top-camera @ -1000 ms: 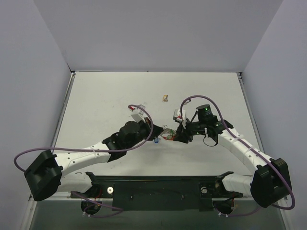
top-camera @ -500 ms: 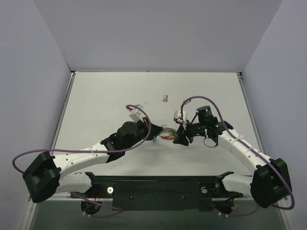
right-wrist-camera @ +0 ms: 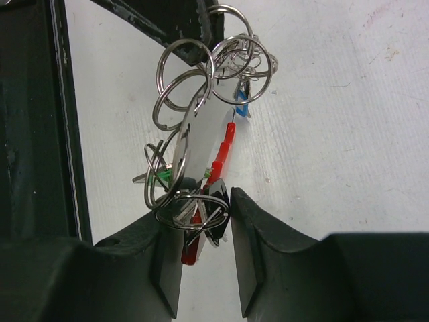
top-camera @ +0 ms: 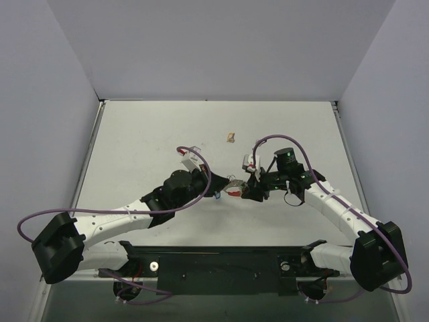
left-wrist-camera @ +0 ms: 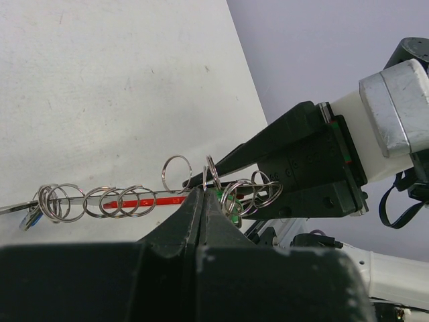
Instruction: Put the keys on the keyring
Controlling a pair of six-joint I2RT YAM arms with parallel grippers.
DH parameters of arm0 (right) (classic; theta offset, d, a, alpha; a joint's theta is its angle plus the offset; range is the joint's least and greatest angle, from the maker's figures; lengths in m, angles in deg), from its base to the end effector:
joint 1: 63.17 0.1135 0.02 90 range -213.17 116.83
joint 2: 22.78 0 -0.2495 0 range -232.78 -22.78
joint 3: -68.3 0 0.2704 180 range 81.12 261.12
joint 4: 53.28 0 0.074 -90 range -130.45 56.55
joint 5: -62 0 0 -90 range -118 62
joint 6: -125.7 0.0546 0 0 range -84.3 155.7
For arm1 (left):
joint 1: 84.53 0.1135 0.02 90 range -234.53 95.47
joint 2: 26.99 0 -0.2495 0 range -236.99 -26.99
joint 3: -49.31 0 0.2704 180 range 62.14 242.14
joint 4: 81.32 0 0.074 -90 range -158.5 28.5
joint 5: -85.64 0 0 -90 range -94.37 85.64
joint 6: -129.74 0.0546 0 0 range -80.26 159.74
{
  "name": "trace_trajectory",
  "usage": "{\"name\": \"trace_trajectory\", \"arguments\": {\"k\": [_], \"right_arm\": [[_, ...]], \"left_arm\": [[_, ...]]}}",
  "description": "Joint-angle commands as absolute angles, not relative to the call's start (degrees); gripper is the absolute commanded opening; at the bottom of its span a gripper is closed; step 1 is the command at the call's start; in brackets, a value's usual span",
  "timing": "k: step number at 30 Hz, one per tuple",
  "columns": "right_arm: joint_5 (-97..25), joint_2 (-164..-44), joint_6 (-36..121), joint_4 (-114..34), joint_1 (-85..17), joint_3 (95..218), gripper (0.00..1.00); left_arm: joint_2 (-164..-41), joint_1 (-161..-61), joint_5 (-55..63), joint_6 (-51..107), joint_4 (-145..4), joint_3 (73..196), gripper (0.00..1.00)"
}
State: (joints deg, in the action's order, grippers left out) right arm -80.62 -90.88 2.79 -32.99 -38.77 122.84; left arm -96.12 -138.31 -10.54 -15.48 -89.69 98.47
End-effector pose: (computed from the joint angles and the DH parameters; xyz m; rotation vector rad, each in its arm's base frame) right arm 0.2360 0.1547 0.2219 -1.3906 1.4690 0.8870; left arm 0.1885 -0.2474 0.2285 -0.1108 1.9559 -1.2381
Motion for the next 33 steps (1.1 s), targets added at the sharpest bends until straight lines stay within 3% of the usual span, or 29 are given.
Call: {"name": "trace_trajectory", "arguments": {"k": [1, 13, 24, 28, 33], "right_arm": [[-83.37, -89.84, -0.25, -31.41, -38.48, 122.96, 0.24], [-85.31, -89.40, -2.27, -28.33, -38.30, 124.10, 0.01], [-85.22, -89.32, -2.36, -26.92, -38.74, 124.02, 0.00], [-85.31, -89.32, -1.48, -26.92, -38.92, 124.19, 0.00], [-85.83, -89.93, -1.04, -26.83, -38.83, 124.10, 0.00]], "left_arm": [[-95.29, -137.79, -9.02, -16.42, -95.66, 99.40, 0.00], [-96.16, -137.53, -7.70, -16.86, -96.10, 99.40, 0.00], [-95.37, -136.83, -8.06, -17.21, -96.10, 98.26, 0.00], [-93.71, -136.56, -8.14, -16.51, -95.49, 97.65, 0.13], [-89.15, -136.56, -10.69, -14.58, -93.38, 95.19, 0.43]]}}
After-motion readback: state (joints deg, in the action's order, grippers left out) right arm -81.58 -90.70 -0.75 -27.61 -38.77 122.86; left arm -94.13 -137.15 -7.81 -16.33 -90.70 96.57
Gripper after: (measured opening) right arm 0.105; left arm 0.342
